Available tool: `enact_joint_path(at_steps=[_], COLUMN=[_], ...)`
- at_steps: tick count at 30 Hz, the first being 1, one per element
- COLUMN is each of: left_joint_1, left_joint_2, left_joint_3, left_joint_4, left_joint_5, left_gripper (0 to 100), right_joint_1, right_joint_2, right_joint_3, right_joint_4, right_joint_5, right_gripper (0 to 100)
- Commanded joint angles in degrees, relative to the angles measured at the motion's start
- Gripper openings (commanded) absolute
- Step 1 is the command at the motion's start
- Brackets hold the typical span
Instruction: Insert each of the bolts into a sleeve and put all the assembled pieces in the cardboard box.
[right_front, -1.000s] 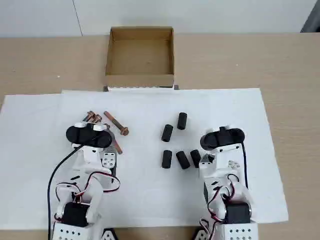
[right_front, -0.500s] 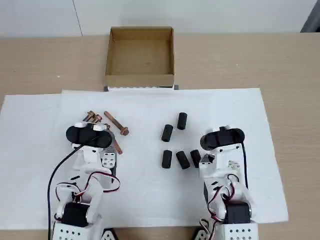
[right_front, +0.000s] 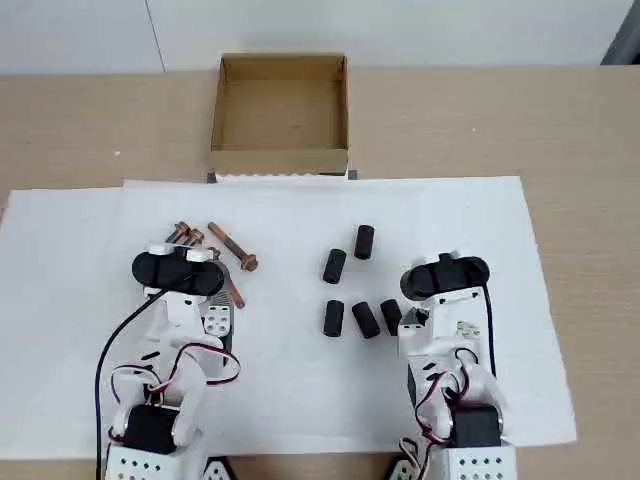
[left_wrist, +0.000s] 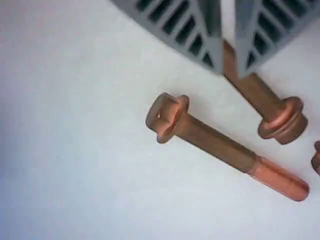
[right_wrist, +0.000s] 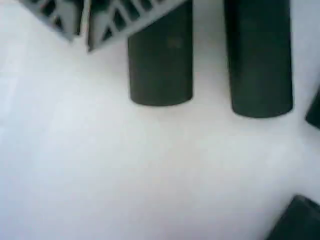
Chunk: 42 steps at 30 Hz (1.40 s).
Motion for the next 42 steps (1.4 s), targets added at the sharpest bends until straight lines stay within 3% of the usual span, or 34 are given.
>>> enact_joint_path(at_steps=[1,33,38,42], left_joint_1=[0.09,1.23,1.67,1.49], left_joint_2=[-0.62,-0.7,-0.44,-0.44], left_joint_3=[-0.22,-0.84,-10.15,-16.04], left_joint_4=[0.26,-0.09,6.42,13.45], left_joint_5=[-0.09,-0.44,-0.44,-0.35], left_gripper=[1,1,2,11], right_joint_1=[0.31,0.31,0.31,0.31], right_joint_2=[-1.01,-1.01,-1.01,-1.01], right_joint_3=[-0.35,-0.35,-0.35,-0.35], right_joint_4=[-0.92,-0.92,-0.92,-0.92], right_joint_5=[0.62,0.62,0.62,0.62], right_gripper=[0.3,0.3,0.3,0.3])
